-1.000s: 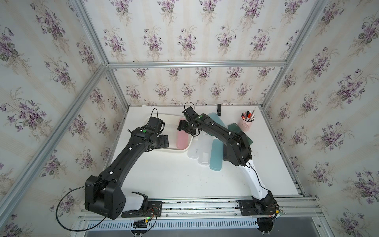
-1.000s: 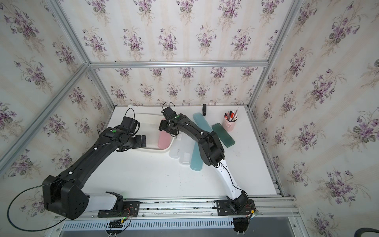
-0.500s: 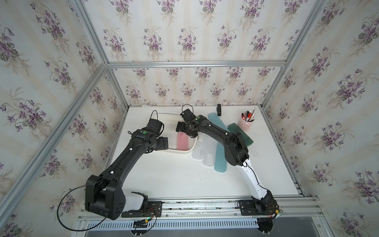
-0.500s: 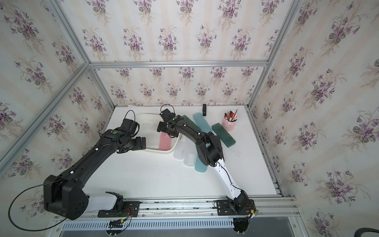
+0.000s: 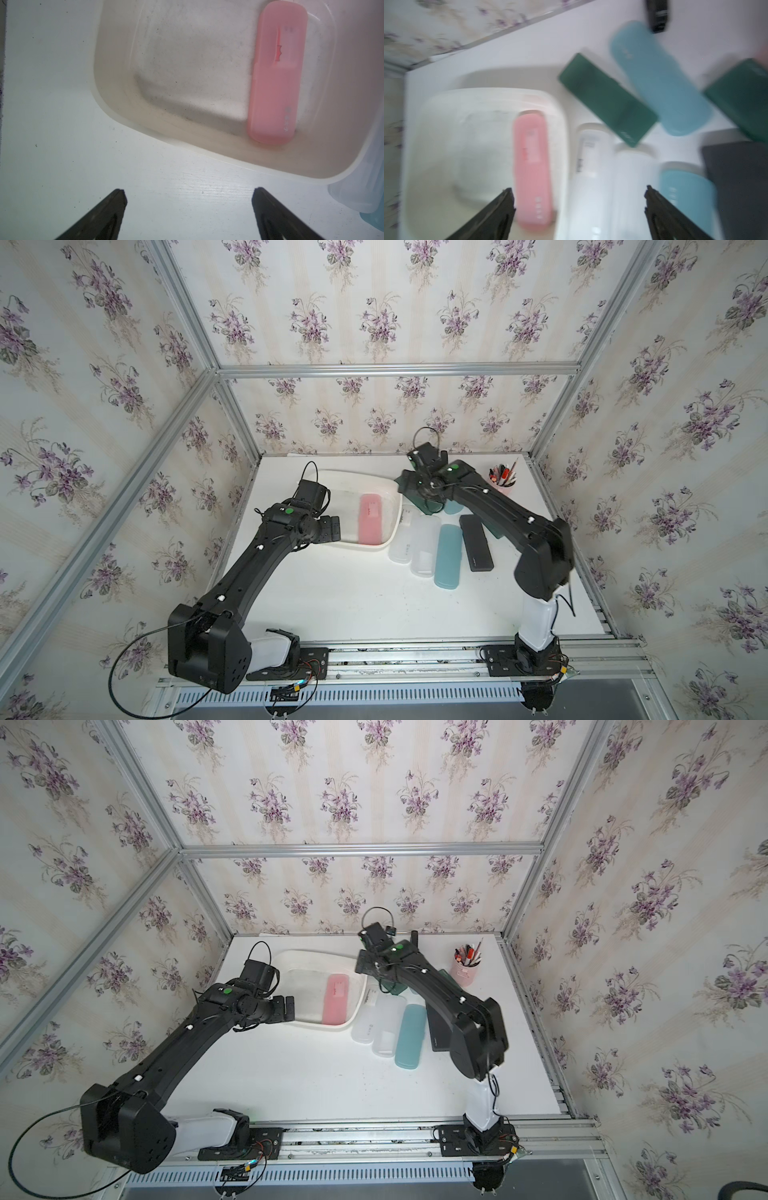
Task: Put the pencil case into the storage box
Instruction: Place the pencil case at the storage box, then pick up the pencil case from the center of the board.
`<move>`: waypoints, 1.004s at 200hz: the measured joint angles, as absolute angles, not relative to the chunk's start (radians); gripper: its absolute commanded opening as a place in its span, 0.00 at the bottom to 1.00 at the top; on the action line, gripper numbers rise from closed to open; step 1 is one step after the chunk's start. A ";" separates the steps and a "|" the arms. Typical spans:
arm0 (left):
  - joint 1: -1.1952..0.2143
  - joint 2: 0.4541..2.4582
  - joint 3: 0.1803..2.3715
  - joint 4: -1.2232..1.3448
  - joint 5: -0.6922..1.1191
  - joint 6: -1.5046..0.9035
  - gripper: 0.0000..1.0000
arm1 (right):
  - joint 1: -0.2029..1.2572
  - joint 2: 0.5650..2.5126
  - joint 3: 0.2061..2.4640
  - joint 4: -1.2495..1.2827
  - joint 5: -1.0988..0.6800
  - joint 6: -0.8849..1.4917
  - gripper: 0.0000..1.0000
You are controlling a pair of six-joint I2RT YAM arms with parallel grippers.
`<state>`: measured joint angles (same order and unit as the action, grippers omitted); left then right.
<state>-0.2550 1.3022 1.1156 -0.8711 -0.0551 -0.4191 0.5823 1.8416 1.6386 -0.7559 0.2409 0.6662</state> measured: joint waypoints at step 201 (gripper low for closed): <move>-0.269 1.286 1.019 -0.838 -0.056 -0.420 1.00 | 0.279 1.721 0.944 -0.410 0.144 0.323 0.62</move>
